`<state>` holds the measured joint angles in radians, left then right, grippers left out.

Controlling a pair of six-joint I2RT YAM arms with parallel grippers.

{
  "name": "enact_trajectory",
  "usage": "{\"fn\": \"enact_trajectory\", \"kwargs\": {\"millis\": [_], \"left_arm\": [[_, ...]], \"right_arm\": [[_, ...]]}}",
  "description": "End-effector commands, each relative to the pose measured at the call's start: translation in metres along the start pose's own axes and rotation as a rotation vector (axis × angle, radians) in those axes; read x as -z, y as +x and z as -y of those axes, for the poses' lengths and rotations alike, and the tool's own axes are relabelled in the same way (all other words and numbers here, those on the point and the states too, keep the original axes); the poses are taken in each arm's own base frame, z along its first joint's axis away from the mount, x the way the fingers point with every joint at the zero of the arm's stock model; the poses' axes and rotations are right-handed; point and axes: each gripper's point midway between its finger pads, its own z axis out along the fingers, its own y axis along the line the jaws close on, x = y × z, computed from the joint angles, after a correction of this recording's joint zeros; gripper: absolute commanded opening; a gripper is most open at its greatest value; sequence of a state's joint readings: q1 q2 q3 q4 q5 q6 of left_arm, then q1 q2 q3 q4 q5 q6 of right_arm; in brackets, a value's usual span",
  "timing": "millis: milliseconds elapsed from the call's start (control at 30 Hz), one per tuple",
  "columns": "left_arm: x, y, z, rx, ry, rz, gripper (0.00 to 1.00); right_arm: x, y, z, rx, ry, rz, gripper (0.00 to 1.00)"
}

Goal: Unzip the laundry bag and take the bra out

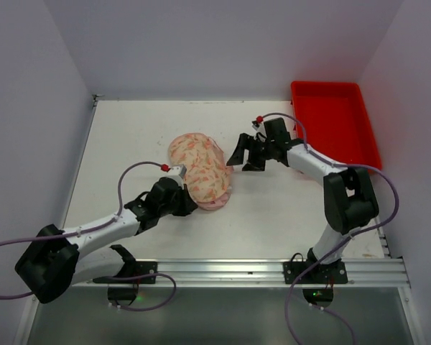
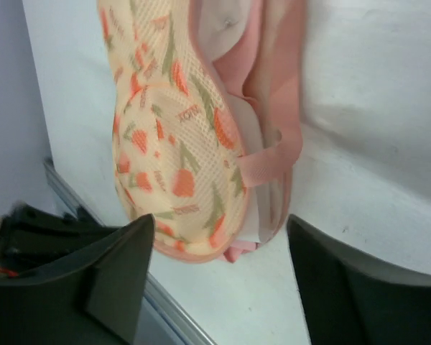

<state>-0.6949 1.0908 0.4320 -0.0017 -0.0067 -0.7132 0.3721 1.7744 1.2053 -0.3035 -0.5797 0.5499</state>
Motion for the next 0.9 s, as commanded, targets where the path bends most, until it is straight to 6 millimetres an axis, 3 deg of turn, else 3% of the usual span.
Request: {"fn": "enact_trajectory", "kwargs": {"millis": [0, 33, 67, 100, 133, 167, 233, 333, 600, 667, 767, 800, 833, 867], "left_arm": [[-0.008, 0.001, 0.032, -0.031, 0.129, -0.060, 0.00], [-0.011, -0.013, 0.049, -0.036, 0.172, -0.031, 0.00], [-0.018, -0.006, 0.057, -0.044, 0.181, -0.060, 0.00], [-0.022, -0.007, 0.066, -0.051, 0.200, -0.065, 0.00], [-0.024, -0.019, 0.082, -0.057, 0.230, -0.044, 0.00], [-0.033, -0.008, 0.088, -0.067, 0.231, -0.083, 0.00], [-0.039, -0.016, 0.109, -0.077, 0.265, -0.077, 0.00], [-0.050, -0.007, 0.124, -0.092, 0.280, -0.111, 0.00], [-0.048, 0.010, 0.122, -0.056, 0.285, -0.133, 0.00], [-0.045, 0.010, 0.121, -0.053, 0.286, -0.125, 0.00], [-0.042, 0.007, 0.119, -0.055, 0.277, -0.112, 0.00], [-0.042, 0.008, 0.117, -0.058, 0.271, -0.111, 0.00], [-0.041, 0.009, 0.114, -0.066, 0.257, -0.114, 0.00], [-0.042, 0.008, 0.109, -0.069, 0.237, -0.107, 0.00]], "right_arm": [[0.033, -0.028, -0.006, -0.044, 0.045, 0.222, 0.81], [0.031, -0.014, 0.006, -0.081, 0.054, 0.235, 0.88], [0.033, -0.007, 0.008, -0.108, 0.052, 0.256, 0.90], [0.046, -0.006, -0.002, -0.156, 0.020, 0.307, 0.93], [0.039, 0.021, 0.009, -0.197, 0.030, 0.279, 0.96], [0.041, 0.025, 0.003, -0.201, -0.004, 0.306, 0.97], [0.038, 0.051, -0.002, -0.251, -0.014, 0.307, 0.99], [0.032, 0.073, -0.011, -0.308, -0.054, 0.316, 0.99], [0.007, 0.064, -0.015, -0.403, -0.083, 0.334, 0.97], [0.002, 0.060, -0.016, -0.419, -0.095, 0.337, 0.92], [-0.010, 0.064, -0.009, -0.459, -0.094, 0.315, 0.70], [-0.014, 0.069, -0.004, -0.466, -0.085, 0.296, 0.60], [-0.015, 0.072, -0.002, -0.471, -0.076, 0.289, 0.38], [-0.015, 0.075, 0.002, -0.477, -0.069, 0.284, 0.27]]}}
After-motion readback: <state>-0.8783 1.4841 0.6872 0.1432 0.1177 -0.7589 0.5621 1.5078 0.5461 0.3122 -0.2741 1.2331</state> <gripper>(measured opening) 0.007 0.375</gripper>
